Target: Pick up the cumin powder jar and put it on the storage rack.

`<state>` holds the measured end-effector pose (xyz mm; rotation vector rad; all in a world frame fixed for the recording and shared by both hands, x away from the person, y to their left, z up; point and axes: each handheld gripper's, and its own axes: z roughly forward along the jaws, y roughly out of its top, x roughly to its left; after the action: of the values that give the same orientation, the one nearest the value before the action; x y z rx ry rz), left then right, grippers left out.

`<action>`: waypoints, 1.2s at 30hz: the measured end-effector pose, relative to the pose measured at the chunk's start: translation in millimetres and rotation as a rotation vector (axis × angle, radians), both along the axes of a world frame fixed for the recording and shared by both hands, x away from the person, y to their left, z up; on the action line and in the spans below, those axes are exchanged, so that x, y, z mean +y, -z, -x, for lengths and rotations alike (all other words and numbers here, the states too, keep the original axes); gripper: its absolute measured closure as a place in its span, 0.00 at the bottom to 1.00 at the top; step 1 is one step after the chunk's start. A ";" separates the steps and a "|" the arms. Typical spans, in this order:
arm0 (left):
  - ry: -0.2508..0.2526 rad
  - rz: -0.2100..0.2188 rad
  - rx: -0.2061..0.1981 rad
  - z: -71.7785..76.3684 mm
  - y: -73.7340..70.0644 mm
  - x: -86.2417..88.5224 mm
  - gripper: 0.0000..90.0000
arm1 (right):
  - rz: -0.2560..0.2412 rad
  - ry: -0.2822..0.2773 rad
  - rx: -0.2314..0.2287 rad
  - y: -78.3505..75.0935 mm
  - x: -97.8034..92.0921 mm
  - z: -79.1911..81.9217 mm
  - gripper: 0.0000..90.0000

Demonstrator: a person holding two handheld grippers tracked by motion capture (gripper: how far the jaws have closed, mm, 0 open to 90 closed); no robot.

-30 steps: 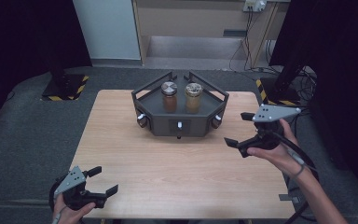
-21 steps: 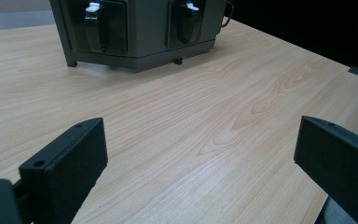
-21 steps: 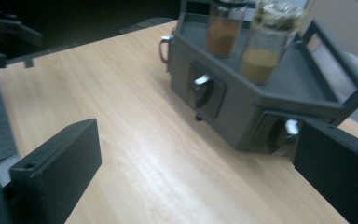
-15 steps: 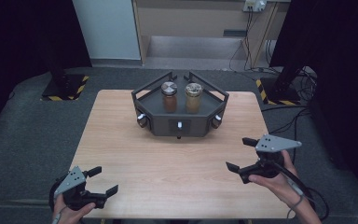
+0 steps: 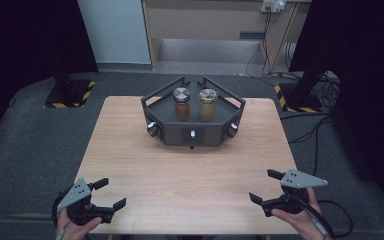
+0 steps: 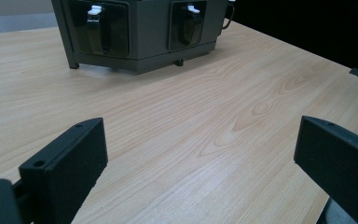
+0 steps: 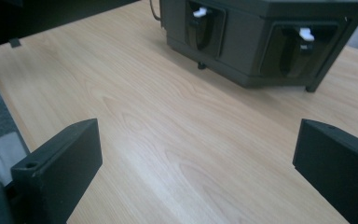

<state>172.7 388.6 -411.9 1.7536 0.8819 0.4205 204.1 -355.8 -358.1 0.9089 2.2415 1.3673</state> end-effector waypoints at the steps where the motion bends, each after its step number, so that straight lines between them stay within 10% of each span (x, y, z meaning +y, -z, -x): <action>1: 0.000 0.000 0.000 -0.1 0.0 -0.1 0.02 | -0.005 0.006 -0.003 4.2 -0.8 2.1 0.02; 17: -0.016 0.010 -0.004 -0.5 1.7 -0.9 0.02 | -0.038 0.096 -0.043 58.1 -7.3 21.6 0.03; 36: -0.014 0.001 -0.039 3.2 0.6 -0.5 0.02 | -0.102 0.117 -0.083 66.3 -12.8 26.7 0.02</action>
<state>169.4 388.1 -412.6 1.7336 0.8674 0.4615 177.4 -368.7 -424.4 0.9824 2.0406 1.4491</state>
